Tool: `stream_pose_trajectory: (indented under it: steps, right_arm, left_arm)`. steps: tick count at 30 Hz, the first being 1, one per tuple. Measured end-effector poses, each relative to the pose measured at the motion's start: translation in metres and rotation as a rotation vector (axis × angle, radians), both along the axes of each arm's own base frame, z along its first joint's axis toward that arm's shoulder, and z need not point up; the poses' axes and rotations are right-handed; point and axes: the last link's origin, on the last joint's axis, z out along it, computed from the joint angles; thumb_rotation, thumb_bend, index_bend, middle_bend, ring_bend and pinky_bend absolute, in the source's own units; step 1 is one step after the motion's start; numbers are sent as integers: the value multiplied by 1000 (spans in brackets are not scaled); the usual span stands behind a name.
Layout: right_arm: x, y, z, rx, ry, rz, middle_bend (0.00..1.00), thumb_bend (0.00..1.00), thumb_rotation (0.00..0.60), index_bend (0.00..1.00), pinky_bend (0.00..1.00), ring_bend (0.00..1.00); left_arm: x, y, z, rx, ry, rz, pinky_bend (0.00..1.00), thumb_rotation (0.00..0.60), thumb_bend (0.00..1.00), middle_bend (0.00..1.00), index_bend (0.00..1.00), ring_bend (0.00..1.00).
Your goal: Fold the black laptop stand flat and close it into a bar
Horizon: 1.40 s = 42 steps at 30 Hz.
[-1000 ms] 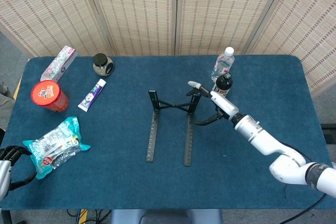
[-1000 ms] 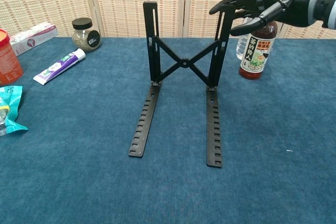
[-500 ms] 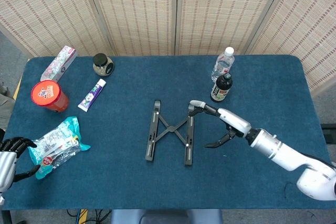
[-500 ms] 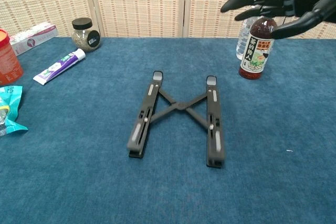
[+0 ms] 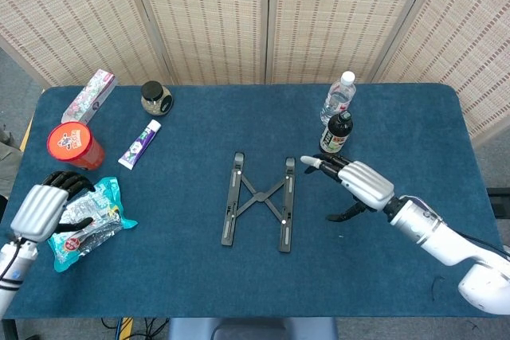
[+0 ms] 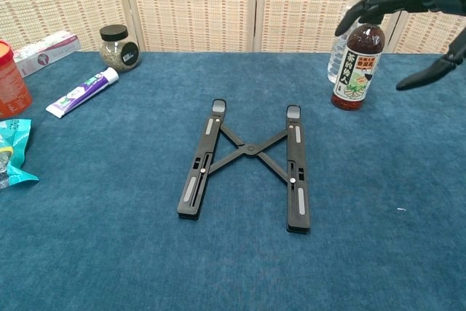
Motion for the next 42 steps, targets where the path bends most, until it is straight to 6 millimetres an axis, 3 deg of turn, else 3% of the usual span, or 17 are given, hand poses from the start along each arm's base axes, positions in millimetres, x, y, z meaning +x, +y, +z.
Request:
stream_pose_trajectory:
  steps: [4,11,17,23,30,42]
  right_arm:
    - [-7,5,-6,-92,162,66,247,0,600,0,106,81]
    - [-14,19,-27,-177,339,173,242,0,600,0,107,81]
    - [-20,31,-55,-235,401,256,231,0,600,0,107,63]
    - [-27,31,-79,-282,462,323,213,0,600,0,107,47]
    - [-26,15,-103,-328,487,352,208,0,600,0,107,40]
    - [-11,-21,-153,-362,534,397,203,0,600,0,107,32]
  left_arm:
    - [10,33,-15,-43,4,-48,168,600,112,322,343,213]
    - [36,80,-60,-122,2,-124,165,600,112,321,317,213]
    - [66,102,-95,-175,-25,-182,164,600,112,320,308,213]
    - [88,116,-120,-211,-33,-209,164,600,112,320,305,213]
    - [92,123,-127,-210,-38,-200,164,600,112,320,304,213]
    - [77,123,-111,-171,-46,-167,164,600,112,320,304,213]
